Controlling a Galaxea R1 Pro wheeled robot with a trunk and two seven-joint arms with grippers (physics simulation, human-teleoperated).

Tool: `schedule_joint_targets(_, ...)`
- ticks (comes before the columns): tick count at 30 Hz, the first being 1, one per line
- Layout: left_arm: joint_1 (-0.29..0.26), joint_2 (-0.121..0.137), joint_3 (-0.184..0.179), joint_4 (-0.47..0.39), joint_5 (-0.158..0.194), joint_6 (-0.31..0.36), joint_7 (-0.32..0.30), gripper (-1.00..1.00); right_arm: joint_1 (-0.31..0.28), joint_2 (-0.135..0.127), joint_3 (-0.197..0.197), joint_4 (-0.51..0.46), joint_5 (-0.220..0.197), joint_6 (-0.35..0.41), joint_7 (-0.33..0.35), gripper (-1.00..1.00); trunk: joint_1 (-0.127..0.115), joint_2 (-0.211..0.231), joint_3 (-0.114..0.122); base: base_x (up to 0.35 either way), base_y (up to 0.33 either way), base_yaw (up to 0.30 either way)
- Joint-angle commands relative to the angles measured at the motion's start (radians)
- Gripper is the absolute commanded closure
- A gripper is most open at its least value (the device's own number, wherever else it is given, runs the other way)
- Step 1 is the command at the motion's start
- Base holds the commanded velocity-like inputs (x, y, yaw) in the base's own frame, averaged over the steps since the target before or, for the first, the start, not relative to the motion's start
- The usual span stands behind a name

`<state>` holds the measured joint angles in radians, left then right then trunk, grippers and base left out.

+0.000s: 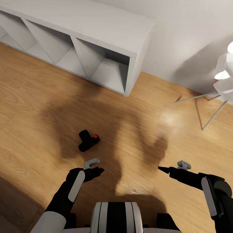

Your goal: Attach the digital camera to the camera tripod in the bedroom.

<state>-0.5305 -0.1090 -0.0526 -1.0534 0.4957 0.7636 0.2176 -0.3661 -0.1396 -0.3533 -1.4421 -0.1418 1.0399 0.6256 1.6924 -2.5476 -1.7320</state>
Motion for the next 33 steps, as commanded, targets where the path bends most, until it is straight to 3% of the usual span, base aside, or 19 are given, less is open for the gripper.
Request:
schedule_joint_targets(1,0.0,0.0,-0.001,-0.003,0.011,0.003,0.009,-1.0,-0.001,0.0,-0.001,-0.001,-0.007,0.007,-0.001,-1.0,0.0,0.0,-0.001,0.0,0.0,0.0)
schedule_joint_targets(11,0.0,0.0,-0.001,-0.007,0.012,0.003,0.009,-1.0,-0.001,0.0,-0.004,-0.003,-0.015,0.007,0.0,-1.0,0.0,0.0,-0.001,0.0,0.0,0.0)
schedule_joint_targets(20,0.0,0.0,-0.001,-0.01,0.012,0.003,0.009,-1.0,-0.001,0.0,-0.049,-0.003,-0.02,0.007,0.0,-1.0,0.0,0.0,-0.001,0.0,0.0,0.0)
schedule_joint_targets(33,0.0,0.0,-0.003,-0.028,0.011,0.003,0.01,-1.0,-0.001,0.0,-0.059,-0.003,-0.021,0.007,0.0,-1.0,0.0,0.0,-0.001,0.0,0.0,0.0)
